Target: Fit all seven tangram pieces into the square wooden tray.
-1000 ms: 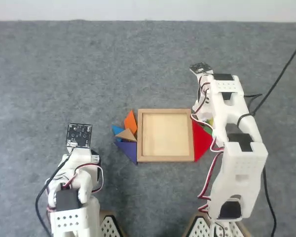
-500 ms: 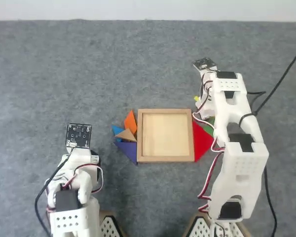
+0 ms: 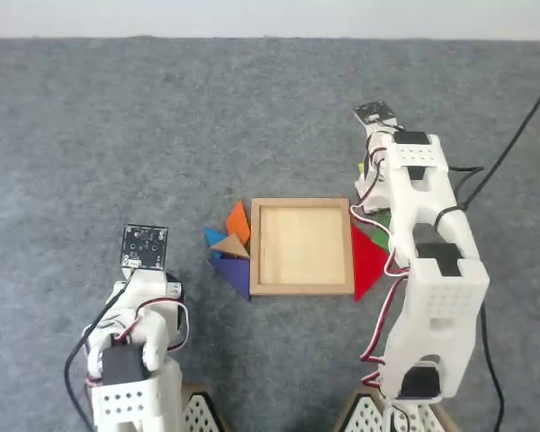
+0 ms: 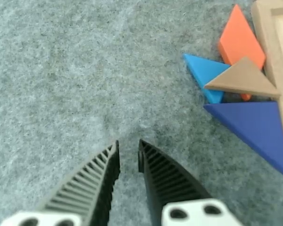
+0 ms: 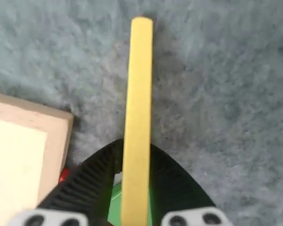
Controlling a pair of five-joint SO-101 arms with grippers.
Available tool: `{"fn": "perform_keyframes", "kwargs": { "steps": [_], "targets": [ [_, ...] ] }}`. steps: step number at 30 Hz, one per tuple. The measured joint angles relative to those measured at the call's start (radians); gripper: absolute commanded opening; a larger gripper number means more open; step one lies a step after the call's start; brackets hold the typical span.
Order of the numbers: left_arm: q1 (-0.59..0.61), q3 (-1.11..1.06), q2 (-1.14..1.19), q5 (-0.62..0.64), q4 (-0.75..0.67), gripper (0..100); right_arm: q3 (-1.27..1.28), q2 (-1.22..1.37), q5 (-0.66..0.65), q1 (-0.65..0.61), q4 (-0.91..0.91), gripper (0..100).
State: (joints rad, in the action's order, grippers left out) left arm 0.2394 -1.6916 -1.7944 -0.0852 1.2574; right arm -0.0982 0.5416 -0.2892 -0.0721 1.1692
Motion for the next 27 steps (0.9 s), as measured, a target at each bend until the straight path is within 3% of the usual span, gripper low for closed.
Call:
{"fn": "perform_keyframes", "kwargs": {
  "steps": [9,15,19,27],
  "targets": [
    [0.0,0.0,0.0,0.0,0.0,7,0.002,-0.037,0.037,0.017,-0.023,0.8],
    [0.0,0.0,0.0,0.0,0.0,7,0.04,-0.281,0.052,0.038,0.018,0.8],
    [0.0,0.0,0.0,0.0,0.0,7,0.19,-0.499,0.052,-0.051,0.026,0.8],
    [0.0,0.0,0.0,0.0,0.0,7,0.589,-0.743,0.117,-0.368,-0.094,0.8]
  ]
}}
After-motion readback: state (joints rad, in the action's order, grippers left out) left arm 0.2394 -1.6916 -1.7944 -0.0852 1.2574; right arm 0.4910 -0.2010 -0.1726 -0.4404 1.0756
